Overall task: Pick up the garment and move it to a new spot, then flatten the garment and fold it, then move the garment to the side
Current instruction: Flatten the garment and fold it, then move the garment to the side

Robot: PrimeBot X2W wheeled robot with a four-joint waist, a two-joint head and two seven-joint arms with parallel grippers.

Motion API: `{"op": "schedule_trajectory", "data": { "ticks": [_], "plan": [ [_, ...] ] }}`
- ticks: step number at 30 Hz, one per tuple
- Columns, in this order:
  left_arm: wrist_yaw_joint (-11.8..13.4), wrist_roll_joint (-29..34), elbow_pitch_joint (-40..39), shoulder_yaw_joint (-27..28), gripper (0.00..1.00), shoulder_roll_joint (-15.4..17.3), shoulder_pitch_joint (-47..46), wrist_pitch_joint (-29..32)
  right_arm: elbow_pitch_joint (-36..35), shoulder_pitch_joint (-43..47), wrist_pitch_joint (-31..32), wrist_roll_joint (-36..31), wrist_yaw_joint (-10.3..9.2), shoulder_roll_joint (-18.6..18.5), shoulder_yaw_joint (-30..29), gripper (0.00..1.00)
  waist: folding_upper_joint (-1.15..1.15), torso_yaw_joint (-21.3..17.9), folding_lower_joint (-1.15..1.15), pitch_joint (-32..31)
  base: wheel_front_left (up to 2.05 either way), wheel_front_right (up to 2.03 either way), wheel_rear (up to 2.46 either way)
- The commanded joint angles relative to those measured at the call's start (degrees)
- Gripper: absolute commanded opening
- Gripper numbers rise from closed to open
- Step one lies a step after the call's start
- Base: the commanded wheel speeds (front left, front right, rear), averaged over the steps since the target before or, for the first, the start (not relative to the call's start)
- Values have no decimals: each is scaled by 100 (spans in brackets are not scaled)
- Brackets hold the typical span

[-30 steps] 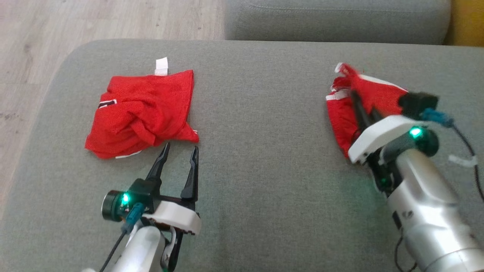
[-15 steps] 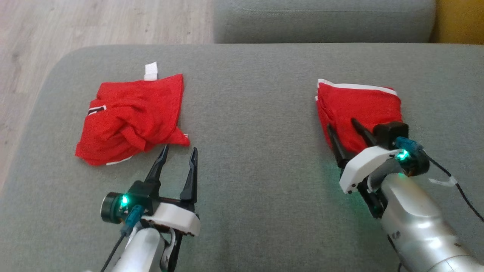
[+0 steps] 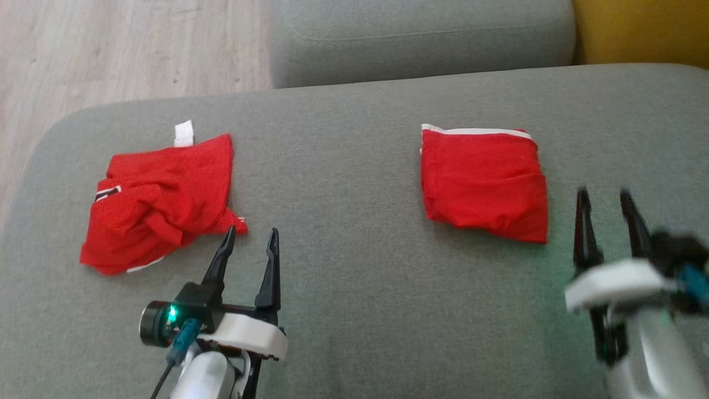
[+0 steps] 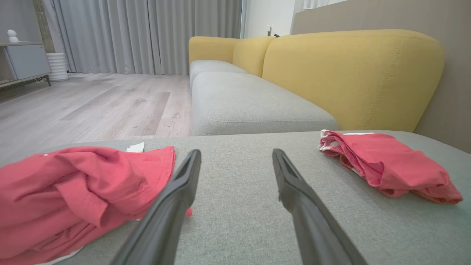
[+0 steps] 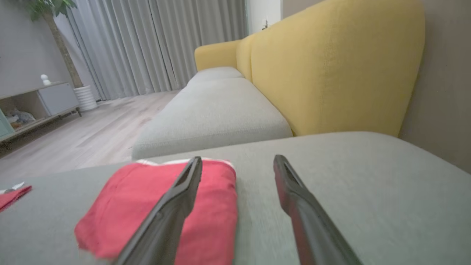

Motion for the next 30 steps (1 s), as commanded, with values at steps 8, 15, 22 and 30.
{"op": "schedule_trajectory", "data": {
  "ticks": [8, 15, 22, 30],
  "plan": [
    [-25, 16, -282, 281, 100, 18, 5, -55, -1106, 741, -60, -75, -10, 198, -53, 100, 0, -84, 0, 98, 0, 0, 0],
    [-106, 82, -274, 207, 100, -20, -229, -55, -1043, 291, -14, -232, -10, 199, -29, 8, 0, 175, 0, 523, 0, 0, 0],
    [-158, 105, -245, 96, 100, -52, -563, -55, -291, -917, 330, -697, -10, 200, -442, 0, 0, 567, 0, 1221, 0, 0, 0],
    [-183, 77, -222, -29, 100, -73, -869, -55, 1337, -2123, 450, -1574, -10, 200, -1217, 0, 0, 926, 0, 1687, 0, 0, 0]
  ]
}}
